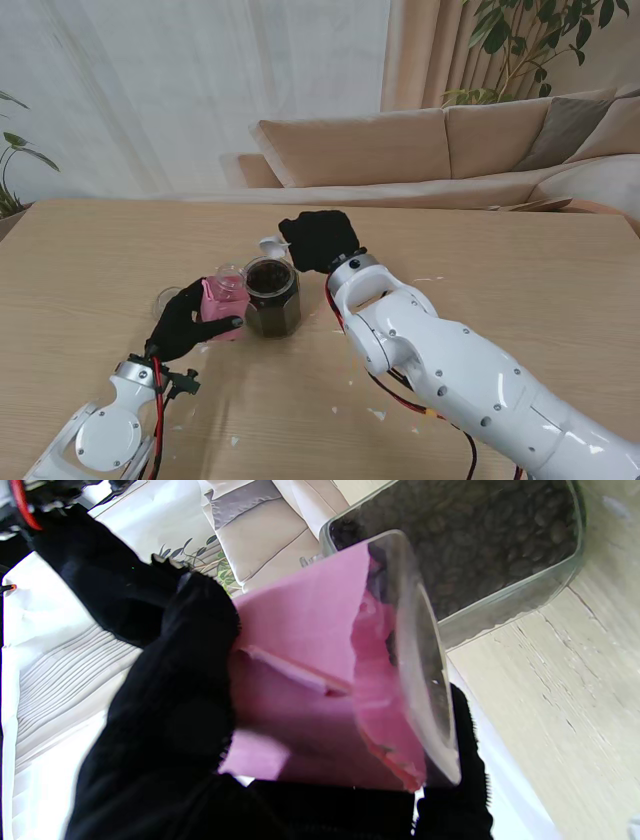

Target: Portion coffee beans from the glass jar into the coffee jar

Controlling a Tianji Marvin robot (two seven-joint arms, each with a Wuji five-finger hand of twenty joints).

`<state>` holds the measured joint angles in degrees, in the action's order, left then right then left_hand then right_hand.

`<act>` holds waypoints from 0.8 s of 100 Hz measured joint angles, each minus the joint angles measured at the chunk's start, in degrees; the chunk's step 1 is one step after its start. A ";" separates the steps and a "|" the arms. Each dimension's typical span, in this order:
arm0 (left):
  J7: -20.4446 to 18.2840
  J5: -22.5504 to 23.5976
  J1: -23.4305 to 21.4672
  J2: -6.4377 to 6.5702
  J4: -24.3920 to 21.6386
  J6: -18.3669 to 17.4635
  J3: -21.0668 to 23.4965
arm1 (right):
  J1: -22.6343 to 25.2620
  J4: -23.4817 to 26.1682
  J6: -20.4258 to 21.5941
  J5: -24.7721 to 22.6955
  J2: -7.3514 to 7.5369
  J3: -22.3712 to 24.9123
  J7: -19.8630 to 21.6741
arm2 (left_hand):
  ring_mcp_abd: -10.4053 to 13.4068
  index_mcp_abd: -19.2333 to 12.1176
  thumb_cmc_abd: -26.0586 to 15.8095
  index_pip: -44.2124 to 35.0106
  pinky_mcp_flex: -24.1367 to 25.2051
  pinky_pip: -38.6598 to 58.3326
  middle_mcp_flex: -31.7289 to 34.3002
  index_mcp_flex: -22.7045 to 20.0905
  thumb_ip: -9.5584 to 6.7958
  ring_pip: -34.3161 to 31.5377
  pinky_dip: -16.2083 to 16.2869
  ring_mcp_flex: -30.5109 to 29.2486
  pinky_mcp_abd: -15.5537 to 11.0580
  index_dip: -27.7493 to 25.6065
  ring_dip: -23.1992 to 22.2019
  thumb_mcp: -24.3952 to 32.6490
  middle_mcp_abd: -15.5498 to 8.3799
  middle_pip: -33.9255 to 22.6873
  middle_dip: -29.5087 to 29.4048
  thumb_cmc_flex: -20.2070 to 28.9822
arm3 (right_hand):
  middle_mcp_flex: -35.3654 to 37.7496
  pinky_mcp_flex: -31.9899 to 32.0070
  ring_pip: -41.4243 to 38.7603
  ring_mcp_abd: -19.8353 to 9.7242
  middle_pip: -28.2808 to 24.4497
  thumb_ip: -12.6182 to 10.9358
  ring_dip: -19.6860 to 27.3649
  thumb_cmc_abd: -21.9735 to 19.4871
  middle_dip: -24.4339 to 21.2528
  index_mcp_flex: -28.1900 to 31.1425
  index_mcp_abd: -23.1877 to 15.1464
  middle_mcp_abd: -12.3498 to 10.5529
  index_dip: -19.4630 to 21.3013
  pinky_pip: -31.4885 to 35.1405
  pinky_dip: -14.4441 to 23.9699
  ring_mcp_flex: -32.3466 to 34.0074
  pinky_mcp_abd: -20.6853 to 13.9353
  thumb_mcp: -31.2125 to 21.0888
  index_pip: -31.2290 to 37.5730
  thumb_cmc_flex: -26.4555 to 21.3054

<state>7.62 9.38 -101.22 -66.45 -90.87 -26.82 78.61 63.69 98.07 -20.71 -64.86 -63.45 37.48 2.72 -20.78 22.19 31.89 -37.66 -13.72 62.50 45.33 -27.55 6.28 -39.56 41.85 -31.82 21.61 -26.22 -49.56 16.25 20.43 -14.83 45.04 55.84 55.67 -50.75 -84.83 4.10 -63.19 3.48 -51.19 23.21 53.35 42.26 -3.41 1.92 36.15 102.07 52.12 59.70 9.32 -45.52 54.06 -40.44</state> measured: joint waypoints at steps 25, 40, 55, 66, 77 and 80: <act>-0.21 -0.27 -0.12 0.05 -0.16 -0.82 0.82 | -4.58 -5.96 0.66 2.75 -0.26 -3.81 0.09 | 0.00 0.00 0.00 0.00 0.00 0.00 0.00 0.00 0.00 0.00 0.00 0.00 0.00 0.00 0.00 0.00 0.00 0.00 0.00 0.00 | 0.00 -0.02 0.00 0.00 0.00 0.00 0.00 0.00 0.00 0.00 0.00 -0.04 0.00 0.01 -0.01 0.01 0.00 0.00 0.00 0.00; -0.35 -0.47 -0.12 0.13 -0.18 -1.22 0.95 | -6.60 -8.16 0.98 3.94 -0.60 -5.56 0.06 | 0.00 0.00 0.00 0.00 0.00 0.00 0.00 0.00 0.00 0.00 0.00 0.00 0.00 0.00 0.00 0.00 0.00 0.00 0.00 0.00 | 0.00 -0.04 0.00 -0.01 0.00 0.00 0.00 0.00 0.00 0.00 0.00 -0.04 0.00 0.01 -0.02 0.01 0.00 0.00 0.00 0.00; -0.50 -0.53 -0.12 0.17 -0.18 -1.40 0.99 | -8.19 -9.81 1.94 4.58 -0.77 -7.26 0.25 | 0.00 0.00 0.00 0.00 0.00 0.00 0.00 0.00 0.00 0.00 0.00 0.00 0.00 0.00 0.00 0.00 0.00 0.00 0.00 0.00 | 0.00 -0.05 0.00 -0.01 0.00 0.00 0.00 -0.01 0.00 0.00 -0.06 -0.04 0.10 0.01 -0.02 0.01 -0.01 0.07 0.00 0.00; -0.53 -0.67 -0.12 0.18 -0.15 -1.44 1.03 | -8.94 -10.64 2.48 5.45 -0.95 -8.18 0.34 | 0.00 0.00 0.00 0.00 0.00 0.00 0.00 0.00 0.00 0.00 0.00 0.00 0.00 0.00 0.00 0.00 0.00 0.00 0.00 0.00 | -0.01 -0.05 0.00 -0.24 0.00 0.00 0.00 -0.02 0.00 0.00 -0.16 -0.04 0.56 0.01 -0.04 0.01 -0.33 0.19 0.01 0.01; -0.54 -0.67 -0.12 0.19 -0.12 -1.47 1.08 | -9.48 -11.16 2.84 5.58 -1.06 -8.97 0.65 | 0.00 0.00 0.00 0.00 0.00 0.00 0.00 0.00 0.00 0.00 0.00 0.00 0.00 0.00 0.00 0.00 0.00 0.00 0.00 0.00 | -0.01 -0.08 0.00 -0.62 0.00 0.00 0.00 -0.02 0.00 0.00 -0.16 -0.05 0.60 0.01 -0.09 0.02 -0.63 0.24 0.01 0.01; -0.54 -0.67 -0.13 0.19 -0.12 -1.47 1.09 | -9.63 -11.20 2.95 5.58 -1.06 -9.17 0.89 | 0.00 0.00 0.00 0.00 0.00 0.00 0.00 0.00 0.00 0.00 0.00 0.00 0.00 0.00 0.00 0.00 0.00 0.00 0.00 0.00 | -0.01 -0.08 0.00 -0.62 0.00 0.00 0.00 -0.02 0.01 0.00 -0.16 -0.05 0.60 0.01 -0.10 0.02 -0.63 0.24 0.01 0.01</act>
<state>7.08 8.71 -101.35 -66.26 -90.99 -28.29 79.71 54.06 86.87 -17.76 -59.27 -64.51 28.31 3.61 -20.78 22.19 31.89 -37.66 -13.72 62.50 45.33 -27.55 6.28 -39.56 41.86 -31.82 21.60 -26.22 -49.56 16.25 20.43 -14.83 45.04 55.84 55.65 -50.83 -84.83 3.48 -63.19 3.48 -51.19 23.20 53.35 42.26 -3.57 1.87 36.76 102.08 52.01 59.72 8.69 -45.28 54.07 -40.43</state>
